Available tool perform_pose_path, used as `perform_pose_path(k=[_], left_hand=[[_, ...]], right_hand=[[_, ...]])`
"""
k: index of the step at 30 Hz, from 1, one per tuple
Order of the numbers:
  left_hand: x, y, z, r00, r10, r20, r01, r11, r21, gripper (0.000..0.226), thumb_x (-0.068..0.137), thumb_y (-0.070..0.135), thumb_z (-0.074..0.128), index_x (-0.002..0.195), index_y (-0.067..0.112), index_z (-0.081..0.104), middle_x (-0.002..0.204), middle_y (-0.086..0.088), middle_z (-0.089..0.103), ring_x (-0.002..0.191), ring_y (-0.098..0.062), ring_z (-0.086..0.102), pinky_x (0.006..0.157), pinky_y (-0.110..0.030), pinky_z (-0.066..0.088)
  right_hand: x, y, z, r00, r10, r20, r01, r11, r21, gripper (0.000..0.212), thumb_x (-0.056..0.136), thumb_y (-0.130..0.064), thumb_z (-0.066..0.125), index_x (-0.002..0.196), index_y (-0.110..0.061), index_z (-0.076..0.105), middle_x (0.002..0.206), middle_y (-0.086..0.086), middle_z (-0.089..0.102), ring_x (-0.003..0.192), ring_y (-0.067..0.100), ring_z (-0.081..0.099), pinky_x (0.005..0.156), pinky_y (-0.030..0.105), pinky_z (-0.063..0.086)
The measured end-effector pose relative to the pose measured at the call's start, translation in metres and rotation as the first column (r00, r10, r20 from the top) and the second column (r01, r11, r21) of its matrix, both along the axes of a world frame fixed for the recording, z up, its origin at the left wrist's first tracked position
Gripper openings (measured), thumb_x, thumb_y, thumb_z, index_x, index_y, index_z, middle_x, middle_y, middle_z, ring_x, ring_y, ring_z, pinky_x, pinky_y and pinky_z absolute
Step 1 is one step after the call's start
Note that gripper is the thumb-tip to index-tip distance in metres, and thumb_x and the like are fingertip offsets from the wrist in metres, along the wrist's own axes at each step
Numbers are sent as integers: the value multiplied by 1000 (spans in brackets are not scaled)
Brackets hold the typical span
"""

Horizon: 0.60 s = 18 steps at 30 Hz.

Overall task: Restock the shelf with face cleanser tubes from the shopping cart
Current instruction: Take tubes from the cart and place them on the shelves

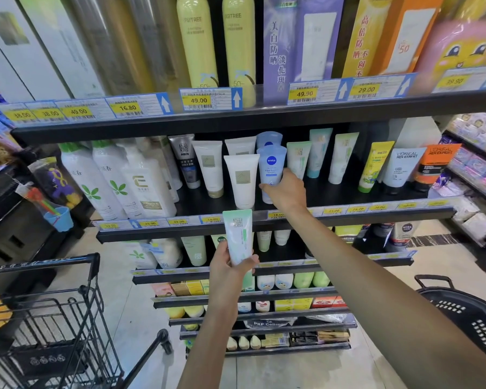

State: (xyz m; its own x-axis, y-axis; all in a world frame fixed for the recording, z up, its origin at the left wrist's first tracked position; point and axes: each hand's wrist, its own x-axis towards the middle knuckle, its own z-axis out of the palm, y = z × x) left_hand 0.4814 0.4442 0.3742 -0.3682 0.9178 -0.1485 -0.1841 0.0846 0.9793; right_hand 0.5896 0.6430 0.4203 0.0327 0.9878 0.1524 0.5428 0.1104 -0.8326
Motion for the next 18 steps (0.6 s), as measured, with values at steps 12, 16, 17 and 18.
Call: perform_pose_path(k=[12, 16, 17, 18], left_hand=[[4, 0, -3, 1000, -13, -13, 13, 1000, 11, 48, 84, 2, 78, 124, 25, 63, 108, 1, 75, 99, -19, 73, 91, -43, 59], [6, 0, -3, 1000, -10, -22, 10, 1000, 7, 48, 84, 3, 78, 124, 25, 63, 109, 2, 75, 99, -20, 73, 94, -48, 58], [6, 0, -3, 1000, -8, -21, 9, 1000, 6, 48, 84, 4, 79, 124, 25, 63, 109, 2, 75, 100, -20, 73, 94, -48, 58], [7, 0, -4, 1000, -8, -21, 8, 1000, 4, 48, 84, 4, 79, 125, 25, 63, 110, 3, 75, 101, -21, 73, 94, -48, 59]], right_hand=[[-2, 5, 0, 1000, 1, -18, -1, 1000, -5, 45, 86, -34, 82, 118, -14, 56, 105, 2, 62, 97, 18, 61, 75, 31, 51], [-1, 4, 1, 1000, 6, -24, -6, 1000, -10, 42, 87, -33, 81, 115, -16, 55, 105, 1, 61, 95, 17, 60, 74, 29, 50], [-1, 3, 1, 1000, 8, -25, -9, 1000, -12, 42, 87, -34, 81, 114, -16, 55, 104, 1, 61, 95, 17, 60, 73, 29, 49], [-1, 3, 1, 1000, 9, -26, -10, 1000, -16, 42, 87, -34, 81, 114, -16, 55, 104, 1, 61, 95, 17, 60, 72, 28, 49]])
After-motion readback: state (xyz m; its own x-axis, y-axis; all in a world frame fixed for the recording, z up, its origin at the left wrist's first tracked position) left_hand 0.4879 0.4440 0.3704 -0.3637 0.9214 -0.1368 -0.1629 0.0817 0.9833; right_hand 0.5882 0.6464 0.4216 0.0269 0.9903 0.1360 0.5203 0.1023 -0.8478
